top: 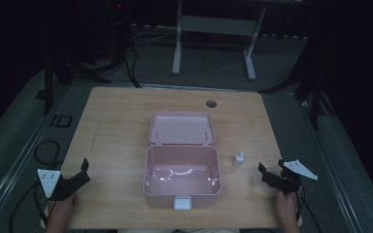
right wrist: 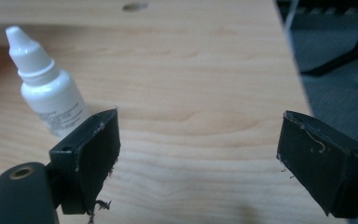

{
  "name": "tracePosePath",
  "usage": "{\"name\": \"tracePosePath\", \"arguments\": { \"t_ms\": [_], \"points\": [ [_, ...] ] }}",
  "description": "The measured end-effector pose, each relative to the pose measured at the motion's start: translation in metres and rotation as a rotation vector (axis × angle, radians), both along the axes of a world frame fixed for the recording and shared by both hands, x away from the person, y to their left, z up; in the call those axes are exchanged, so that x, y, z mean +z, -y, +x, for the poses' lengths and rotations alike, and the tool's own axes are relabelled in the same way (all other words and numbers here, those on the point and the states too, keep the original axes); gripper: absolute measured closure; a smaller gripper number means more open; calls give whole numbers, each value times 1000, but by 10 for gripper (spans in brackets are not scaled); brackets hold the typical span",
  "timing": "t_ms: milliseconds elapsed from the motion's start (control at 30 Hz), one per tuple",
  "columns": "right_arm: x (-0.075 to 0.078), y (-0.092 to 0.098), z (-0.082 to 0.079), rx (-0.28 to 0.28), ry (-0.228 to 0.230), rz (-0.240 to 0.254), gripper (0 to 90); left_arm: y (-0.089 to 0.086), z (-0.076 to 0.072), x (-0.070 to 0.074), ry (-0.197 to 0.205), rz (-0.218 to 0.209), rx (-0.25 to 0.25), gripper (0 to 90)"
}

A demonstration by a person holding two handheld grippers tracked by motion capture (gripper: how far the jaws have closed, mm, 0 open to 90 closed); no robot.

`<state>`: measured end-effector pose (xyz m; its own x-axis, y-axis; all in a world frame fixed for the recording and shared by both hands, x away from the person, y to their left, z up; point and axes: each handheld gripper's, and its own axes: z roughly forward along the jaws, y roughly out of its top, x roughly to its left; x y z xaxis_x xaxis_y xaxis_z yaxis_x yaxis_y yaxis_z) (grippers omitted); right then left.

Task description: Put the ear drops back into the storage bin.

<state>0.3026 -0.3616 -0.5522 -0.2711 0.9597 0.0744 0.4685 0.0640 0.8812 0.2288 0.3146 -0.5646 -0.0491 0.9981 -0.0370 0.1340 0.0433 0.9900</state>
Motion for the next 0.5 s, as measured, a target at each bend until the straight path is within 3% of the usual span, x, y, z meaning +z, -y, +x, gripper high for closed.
{"name": "tracePosePath", "arguments": {
  "t_ms": [100, 167, 300, 367, 500],
  "points": [
    [4, -2, 5, 53, -85, -14, 109, 0, 0, 0, 0, -2, -3, 24],
    [10, -5, 5, 61, -113, -84, 107, -1, 0, 0, 1, -4, -6, 24],
    [26, -9, 9, 144, -212, -114, 102, -1, -1, 0, 0, -5, -13, 24],
    [34, -12, 9, 159, -238, -175, 102, -1, -1, 0, 2, -4, -15, 23],
    [46, -13, 12, 223, -338, -199, 102, -1, -1, 0, -1, -7, -14, 24]
  ]
}}
